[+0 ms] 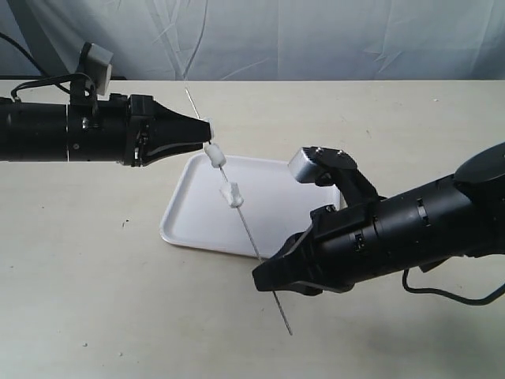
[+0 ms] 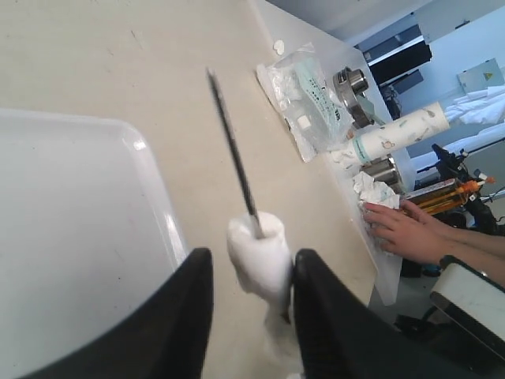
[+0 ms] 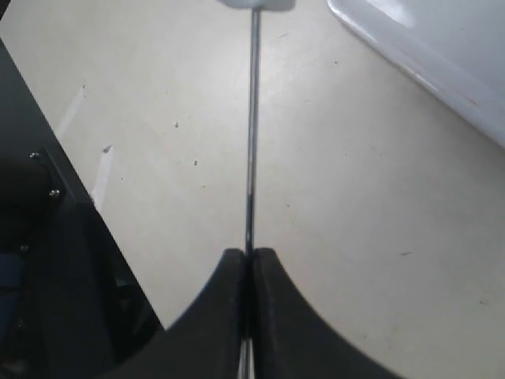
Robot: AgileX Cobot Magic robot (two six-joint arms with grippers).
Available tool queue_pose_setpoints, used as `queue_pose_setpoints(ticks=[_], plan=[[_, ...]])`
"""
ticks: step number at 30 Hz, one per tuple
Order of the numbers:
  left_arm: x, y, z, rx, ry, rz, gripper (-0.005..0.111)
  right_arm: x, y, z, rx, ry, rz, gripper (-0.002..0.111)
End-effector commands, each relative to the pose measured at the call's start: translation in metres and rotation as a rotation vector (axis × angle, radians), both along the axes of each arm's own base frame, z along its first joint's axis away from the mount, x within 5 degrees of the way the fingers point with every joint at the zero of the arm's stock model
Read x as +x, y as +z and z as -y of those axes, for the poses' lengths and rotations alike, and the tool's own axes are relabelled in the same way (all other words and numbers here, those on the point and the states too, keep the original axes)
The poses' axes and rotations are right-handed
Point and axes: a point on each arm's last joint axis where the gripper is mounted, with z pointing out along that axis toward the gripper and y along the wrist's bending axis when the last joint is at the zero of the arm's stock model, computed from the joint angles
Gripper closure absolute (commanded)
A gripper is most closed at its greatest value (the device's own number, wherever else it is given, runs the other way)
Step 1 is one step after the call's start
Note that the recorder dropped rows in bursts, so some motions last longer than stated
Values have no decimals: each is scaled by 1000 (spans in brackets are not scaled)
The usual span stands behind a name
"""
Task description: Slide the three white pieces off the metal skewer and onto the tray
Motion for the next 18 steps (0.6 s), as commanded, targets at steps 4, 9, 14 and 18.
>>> queue_pose_setpoints(ticks=[4,9,14,18], plan=[[1,2,3,-16,-3,4,74,-5,1,0,4,34,-22,109],[1,2,3,-16,-4,6,77,-6,-1,1,-15,42,-30,109],[1,2,4,-13,-12,26,81,-4,-1,2,-22,26,-21,109],[0,3,4,-22,-20,27,81,-4,-1,2,-20,18,-21,109]])
